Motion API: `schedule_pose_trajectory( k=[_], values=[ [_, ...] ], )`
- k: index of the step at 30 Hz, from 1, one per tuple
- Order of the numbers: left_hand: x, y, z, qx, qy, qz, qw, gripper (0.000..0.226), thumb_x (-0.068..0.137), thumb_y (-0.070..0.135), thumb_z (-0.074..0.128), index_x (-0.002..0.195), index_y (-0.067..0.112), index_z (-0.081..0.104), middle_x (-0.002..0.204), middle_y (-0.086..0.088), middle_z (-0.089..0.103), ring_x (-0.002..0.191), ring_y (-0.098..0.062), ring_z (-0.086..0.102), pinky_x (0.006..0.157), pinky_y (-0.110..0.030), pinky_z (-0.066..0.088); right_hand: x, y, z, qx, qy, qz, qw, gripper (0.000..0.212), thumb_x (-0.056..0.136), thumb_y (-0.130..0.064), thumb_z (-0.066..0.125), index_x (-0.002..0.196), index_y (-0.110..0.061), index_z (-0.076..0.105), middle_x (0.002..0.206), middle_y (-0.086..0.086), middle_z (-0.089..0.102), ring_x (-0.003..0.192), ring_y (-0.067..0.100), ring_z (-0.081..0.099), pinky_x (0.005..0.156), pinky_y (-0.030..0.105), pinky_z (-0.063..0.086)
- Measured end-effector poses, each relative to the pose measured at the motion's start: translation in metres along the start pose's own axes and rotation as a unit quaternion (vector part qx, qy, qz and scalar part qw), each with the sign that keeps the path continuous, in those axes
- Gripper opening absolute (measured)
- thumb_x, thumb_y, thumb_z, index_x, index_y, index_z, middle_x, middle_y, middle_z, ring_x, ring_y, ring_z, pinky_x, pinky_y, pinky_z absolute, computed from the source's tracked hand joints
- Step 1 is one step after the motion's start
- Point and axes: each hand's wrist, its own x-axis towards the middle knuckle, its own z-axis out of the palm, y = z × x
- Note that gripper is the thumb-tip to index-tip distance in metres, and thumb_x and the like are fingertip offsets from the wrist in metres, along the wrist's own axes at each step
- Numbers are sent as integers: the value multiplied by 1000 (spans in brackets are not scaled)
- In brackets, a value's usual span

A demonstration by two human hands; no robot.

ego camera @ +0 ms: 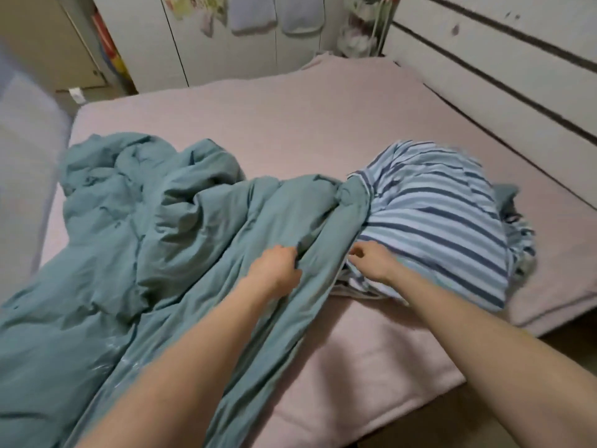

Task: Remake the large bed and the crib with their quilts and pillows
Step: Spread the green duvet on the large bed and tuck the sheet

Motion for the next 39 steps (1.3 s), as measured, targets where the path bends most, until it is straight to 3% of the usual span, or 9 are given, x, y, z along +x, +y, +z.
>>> schedule_pose_trajectory(
  k=[8,13,15,20,24,28,32,36,39],
  values=[
    [215,122,-20,-32,19,1,999,53,95,40,49,138,11,39,138,-15,42,128,-34,39,103,-44,38,152,128,-96,-84,70,42,993,52,91,-40,53,135,-14,44,139,13,44,128,31,40,106,39,32],
    [303,164,2,-60,51,10,997,61,93,43,52,140,9,36,143,-16,39,133,-30,34,108,-38,30,245,195,-130,-199,133,112,964,97,78,-68,56,149,-15,17,156,19,15,146,34,6,117,47,5],
    [319,173,15,-94,55,19,994,56,94,40,52,138,7,40,141,-16,42,131,-30,37,106,-34,30,274,223,-132,-191,120,177,958,107,72,-70,61,150,-14,14,153,20,22,143,37,16,114,50,11],
    [320,184,32,-114,51,55,991,54,94,38,54,139,11,40,142,-12,41,131,-29,36,106,-32,29,295,257,-120,-6,133,186,973,23,87,-20,53,107,-11,62,112,13,64,93,33,58,77,32,45],
    [303,190,13,-122,71,96,985,74,88,37,63,149,15,27,151,-10,31,139,-27,27,113,-34,23,250,237,-122,139,157,104,972,29,91,-22,54,117,-15,65,113,6,66,104,28,59,85,34,47],
    [267,210,-11,51,65,185,979,110,78,51,70,153,22,-4,161,-5,-1,148,-28,-7,120,-42,5,151,204,-129,136,113,-20,984,13,88,-19,59,80,-12,64,72,-4,56,78,19,55,70,31,40],
    [227,226,-19,214,31,279,936,123,71,62,70,151,24,-16,159,-1,-19,144,-30,-23,118,-47,-10,49,177,-120,147,66,-62,985,37,86,-20,63,56,-26,43,56,-9,41,62,10,43,62,29,32],
    [171,249,2,354,37,397,846,80,88,45,59,152,25,18,160,4,11,148,-25,-4,118,-46,-7,-42,182,-99,165,28,-32,985,35,84,-22,64,58,-9,44,56,1,36,54,8,34,56,29,25],
    [140,272,26,305,36,435,846,29,95,20,44,116,19,65,122,-7,63,126,-24,48,118,-38,12,-82,188,-93,158,-43,-19,986,38,83,-20,68,54,-14,44,54,-1,35,48,5,31,53,26,26]
  ],
)
